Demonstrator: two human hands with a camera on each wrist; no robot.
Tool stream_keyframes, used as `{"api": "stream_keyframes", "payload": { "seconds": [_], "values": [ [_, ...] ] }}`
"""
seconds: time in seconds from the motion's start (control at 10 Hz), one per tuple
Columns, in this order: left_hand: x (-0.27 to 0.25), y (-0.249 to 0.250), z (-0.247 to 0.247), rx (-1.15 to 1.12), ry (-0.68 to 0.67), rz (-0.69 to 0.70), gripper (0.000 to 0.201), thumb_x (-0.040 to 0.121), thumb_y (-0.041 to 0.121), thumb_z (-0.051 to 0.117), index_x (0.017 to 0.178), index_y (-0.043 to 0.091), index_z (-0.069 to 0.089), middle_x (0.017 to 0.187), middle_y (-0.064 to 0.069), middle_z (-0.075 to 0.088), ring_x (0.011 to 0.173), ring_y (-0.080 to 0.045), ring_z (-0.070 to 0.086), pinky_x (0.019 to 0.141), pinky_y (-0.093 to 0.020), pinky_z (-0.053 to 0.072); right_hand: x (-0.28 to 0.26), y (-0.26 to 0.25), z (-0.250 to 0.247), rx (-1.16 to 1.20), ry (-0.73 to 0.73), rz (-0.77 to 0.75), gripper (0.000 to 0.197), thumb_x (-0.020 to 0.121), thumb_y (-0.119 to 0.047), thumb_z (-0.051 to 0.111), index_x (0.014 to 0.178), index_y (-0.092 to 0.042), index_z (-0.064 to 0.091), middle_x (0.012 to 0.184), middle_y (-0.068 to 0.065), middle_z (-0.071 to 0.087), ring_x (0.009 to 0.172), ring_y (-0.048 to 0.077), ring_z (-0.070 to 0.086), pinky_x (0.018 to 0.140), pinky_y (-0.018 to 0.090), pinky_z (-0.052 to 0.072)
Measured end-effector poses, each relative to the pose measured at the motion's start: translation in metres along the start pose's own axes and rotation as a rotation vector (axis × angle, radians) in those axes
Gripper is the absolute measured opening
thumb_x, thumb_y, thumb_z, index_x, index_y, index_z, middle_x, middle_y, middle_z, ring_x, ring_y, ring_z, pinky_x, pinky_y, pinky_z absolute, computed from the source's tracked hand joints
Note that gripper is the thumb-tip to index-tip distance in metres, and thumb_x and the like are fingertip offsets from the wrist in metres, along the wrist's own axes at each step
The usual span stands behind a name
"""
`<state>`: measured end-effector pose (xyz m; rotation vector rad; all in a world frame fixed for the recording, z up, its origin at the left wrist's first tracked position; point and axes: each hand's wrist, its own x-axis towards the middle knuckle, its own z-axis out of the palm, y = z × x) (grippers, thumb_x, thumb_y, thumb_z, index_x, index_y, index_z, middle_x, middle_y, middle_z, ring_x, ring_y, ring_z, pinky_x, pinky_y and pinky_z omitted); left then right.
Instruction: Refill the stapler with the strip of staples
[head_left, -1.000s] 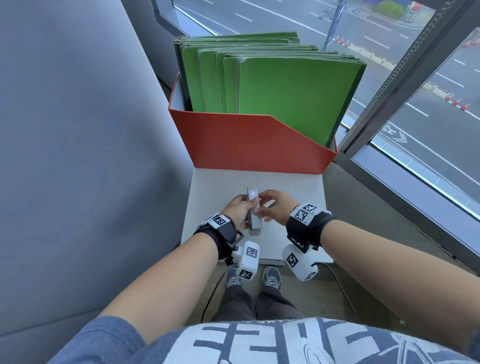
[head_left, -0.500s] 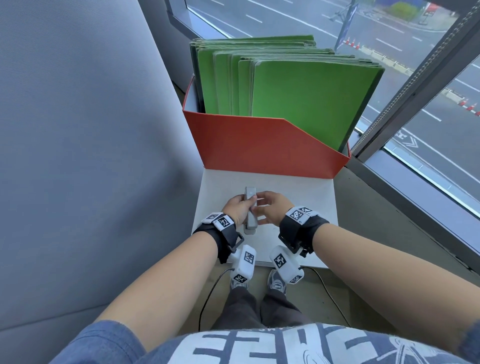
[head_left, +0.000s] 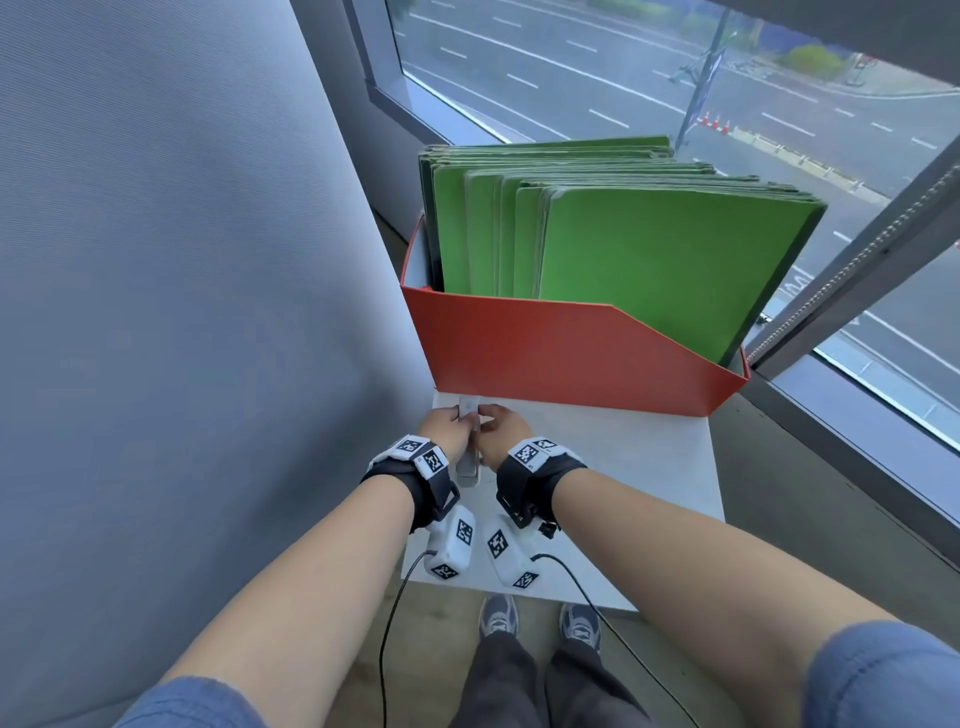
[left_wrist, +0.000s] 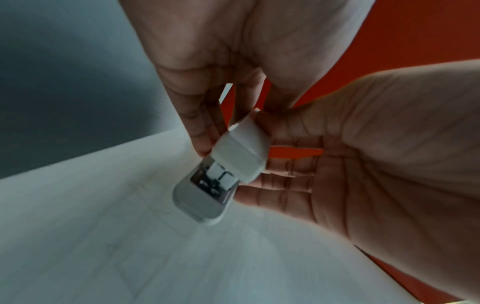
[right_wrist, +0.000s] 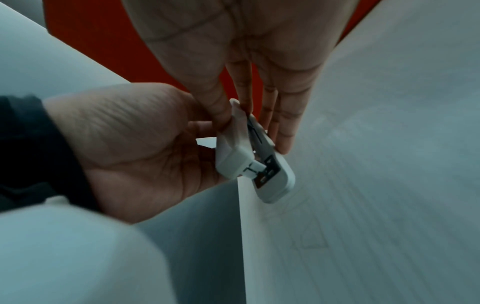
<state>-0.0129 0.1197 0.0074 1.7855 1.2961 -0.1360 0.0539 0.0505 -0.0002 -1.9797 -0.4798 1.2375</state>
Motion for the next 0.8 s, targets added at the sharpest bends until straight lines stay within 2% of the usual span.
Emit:
{"api": "stream_keyframes", "payload": {
  "seconds": [0.1,0.2,0.3,0.4,0.5,0.6,0.7,0.8],
  "values": [
    [0.012,-0.006,-0.004,0.051,-0.001,-0.018,0.033,0.093,0.027,0.044,0.099,0.005,0.07,0.083,-0.007,0.06,0.074,-0.024,0.053,0.048,-0.022,0.031,0.015,-0.001,0.01,-0.006,-0.009,0.019,0.04,0.093,-0.018,0.046,0.132,-0.013,0.048,0.112,0.017,0.07,0.078,0.026,0.061,0.07,0.033,0.05],
    [0.022,-0.013,-0.003,0.031,-0.022,-0.039,0.032,0.092,0.025,0.046,0.097,0.004,0.07,0.083,-0.009,0.062,0.074,-0.026,0.056,0.05,-0.024,0.035,0.027,0.006,0.018,-0.004,0.004,0.018,0.038,0.093,-0.02,0.046,0.13,-0.012,0.05,0.107,0.019,0.071,0.077,0.027,0.061,0.07,0.033,0.052],
    [0.026,-0.015,-0.003,0.021,-0.037,-0.054,0.031,0.09,0.023,0.046,0.096,0.006,0.071,0.083,-0.009,0.064,0.072,-0.027,0.057,0.052,-0.025,0.036,0.035,0.009,0.023,-0.05,0.015,0.032,0.04,0.091,-0.021,0.047,0.129,-0.012,0.052,0.104,0.018,0.073,0.081,0.031,0.066,0.082,0.042,0.058],
    [0.031,-0.016,-0.003,0.013,-0.044,-0.056,0.031,0.09,0.023,0.046,0.094,0.006,0.072,0.084,-0.011,0.064,0.072,-0.027,0.056,0.055,-0.026,0.037,0.043,0.01,0.025,-0.15,0.025,0.023,0.04,0.09,-0.024,0.043,0.127,-0.013,0.054,0.11,0.02,0.069,0.091,0.036,0.068,0.078,0.037,0.056],
    [0.033,-0.014,-0.003,0.024,-0.036,-0.032,0.031,0.09,0.026,0.046,0.092,0.009,0.072,0.085,-0.013,0.067,0.068,-0.027,0.056,0.057,-0.025,0.038,0.044,0.006,0.025,-0.242,0.039,0.009,0.04,0.09,-0.025,0.038,0.125,-0.015,0.056,0.119,0.022,0.063,0.097,0.038,0.065,0.084,0.039,0.055],
    [0.034,-0.016,-0.001,0.025,-0.018,-0.025,0.034,0.091,0.029,0.044,0.089,0.009,0.072,0.084,-0.014,0.067,0.066,-0.027,0.056,0.053,-0.025,0.037,0.043,0.006,0.023,-0.257,0.034,-0.007,0.04,0.092,-0.019,0.037,0.128,-0.012,0.053,0.123,0.022,0.061,0.104,0.038,0.062,0.09,0.041,0.053],
    [0.031,-0.016,-0.001,0.025,-0.005,-0.028,0.037,0.091,0.033,0.039,0.083,0.009,0.065,0.096,-0.022,0.067,0.073,-0.031,0.057,0.067,-0.028,0.041,0.034,0.002,0.014,-0.219,0.003,0.058,0.049,0.091,-0.026,0.045,0.137,-0.009,0.043,0.127,0.019,0.06,0.108,0.035,0.062,0.094,0.038,0.051],
    [0.023,-0.021,0.004,0.018,0.021,-0.034,0.037,0.091,0.039,0.042,0.093,0.008,0.061,0.103,-0.019,0.062,0.089,-0.035,0.059,0.08,-0.034,0.045,0.025,0.006,0.002,-0.225,0.003,0.027,0.056,0.09,-0.026,0.054,0.141,-0.01,0.039,0.133,0.014,0.056,0.118,0.029,0.056,0.097,0.031,0.044]
  ]
}}
